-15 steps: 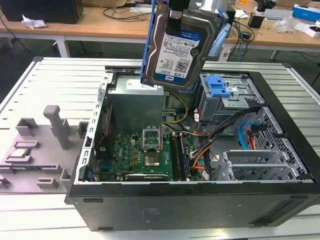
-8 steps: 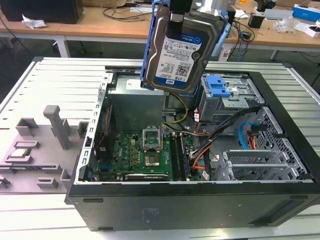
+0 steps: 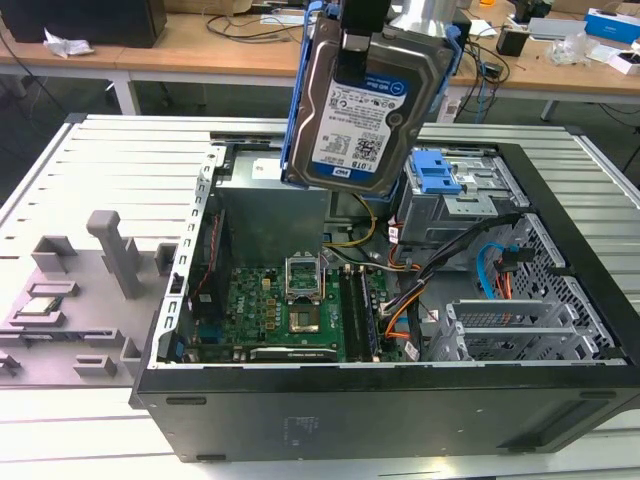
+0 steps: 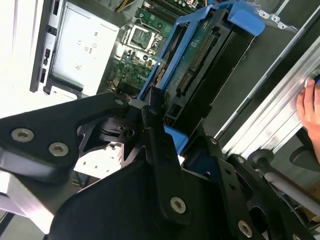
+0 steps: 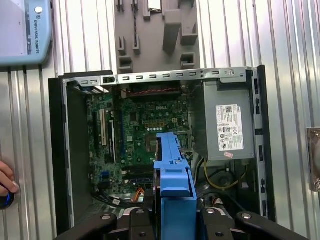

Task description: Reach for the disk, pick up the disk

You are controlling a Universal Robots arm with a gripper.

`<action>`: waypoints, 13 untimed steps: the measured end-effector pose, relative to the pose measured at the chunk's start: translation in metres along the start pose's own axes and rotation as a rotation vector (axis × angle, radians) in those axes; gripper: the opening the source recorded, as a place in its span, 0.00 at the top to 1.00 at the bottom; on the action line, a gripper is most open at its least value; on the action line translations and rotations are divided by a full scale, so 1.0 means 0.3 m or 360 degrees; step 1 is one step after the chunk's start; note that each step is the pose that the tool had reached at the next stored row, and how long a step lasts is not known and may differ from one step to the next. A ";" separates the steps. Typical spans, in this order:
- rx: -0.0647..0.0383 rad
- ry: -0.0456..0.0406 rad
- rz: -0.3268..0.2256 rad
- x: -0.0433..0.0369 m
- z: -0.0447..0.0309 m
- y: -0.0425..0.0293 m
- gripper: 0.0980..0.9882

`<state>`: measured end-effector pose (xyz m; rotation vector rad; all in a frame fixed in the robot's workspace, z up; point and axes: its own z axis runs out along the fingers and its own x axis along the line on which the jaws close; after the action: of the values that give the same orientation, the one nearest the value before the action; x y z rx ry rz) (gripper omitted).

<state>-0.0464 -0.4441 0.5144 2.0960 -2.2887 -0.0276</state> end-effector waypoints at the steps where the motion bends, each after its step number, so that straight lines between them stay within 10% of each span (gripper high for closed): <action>1: 0.0000 0.0000 0.0000 0.009 0.000 -0.001 0.69; 13: 0.0000 0.0000 0.0000 0.087 0.001 -0.008 0.69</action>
<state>-0.0465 -0.4702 0.5143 2.0959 -2.2888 -0.0277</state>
